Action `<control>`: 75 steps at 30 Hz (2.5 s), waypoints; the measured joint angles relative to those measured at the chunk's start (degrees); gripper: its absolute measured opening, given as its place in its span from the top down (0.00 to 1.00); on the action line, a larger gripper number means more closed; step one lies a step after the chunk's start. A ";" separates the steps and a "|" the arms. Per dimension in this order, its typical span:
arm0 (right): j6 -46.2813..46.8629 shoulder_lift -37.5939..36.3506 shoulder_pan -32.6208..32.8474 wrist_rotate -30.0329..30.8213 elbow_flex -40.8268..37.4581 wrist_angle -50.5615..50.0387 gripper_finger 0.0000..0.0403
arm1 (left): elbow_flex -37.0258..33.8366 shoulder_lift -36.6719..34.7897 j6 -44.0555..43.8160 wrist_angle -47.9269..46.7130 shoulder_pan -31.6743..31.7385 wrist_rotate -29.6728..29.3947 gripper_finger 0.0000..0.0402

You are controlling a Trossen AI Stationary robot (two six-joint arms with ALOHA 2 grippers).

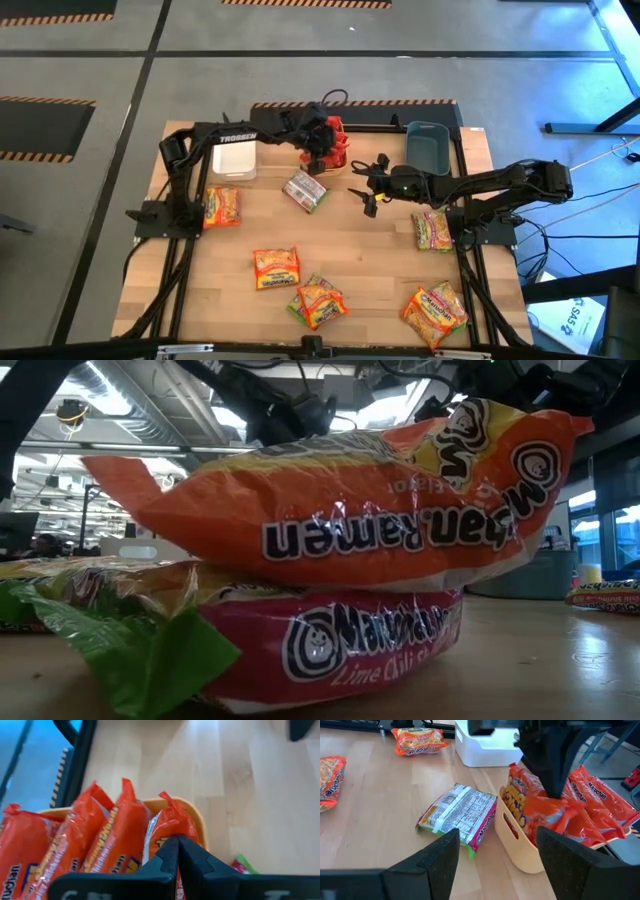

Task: Sort Maruchan noodles
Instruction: Put the orange noodle pack into the yellow bin, then put the light orange noodle pack into the white bin

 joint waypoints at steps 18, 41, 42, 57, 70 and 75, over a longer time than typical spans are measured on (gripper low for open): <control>1.04 0.00 0.00 -1.03 0.00 -0.07 0.38 | -5.72 -2.15 -2.77 10.86 -2.10 -2.36 0.99; 22.68 1.63 11.26 -13.57 0.10 -0.04 0.38 | -18.86 -18.92 -12.42 13.37 -27.33 -22.99 0.98; 23.61 2.36 12.36 -12.22 0.09 0.53 0.38 | -20.85 -19.56 -13.85 13.97 -28.91 -23.91 0.98; 33.54 20.06 21.63 -6.81 7.21 13.71 0.38 | -33.16 -23.12 -38.45 13.37 -50.29 -36.05 0.98; 33.44 38.40 23.41 -12.46 28.53 9.81 0.38 | -34.11 -23.10 -74.42 -11.47 -63.64 -44.16 0.98; 33.25 45.44 23.41 -17.11 38.14 4.01 0.38 | -38.64 -23.08 -84.65 -11.84 -67.70 -45.22 0.98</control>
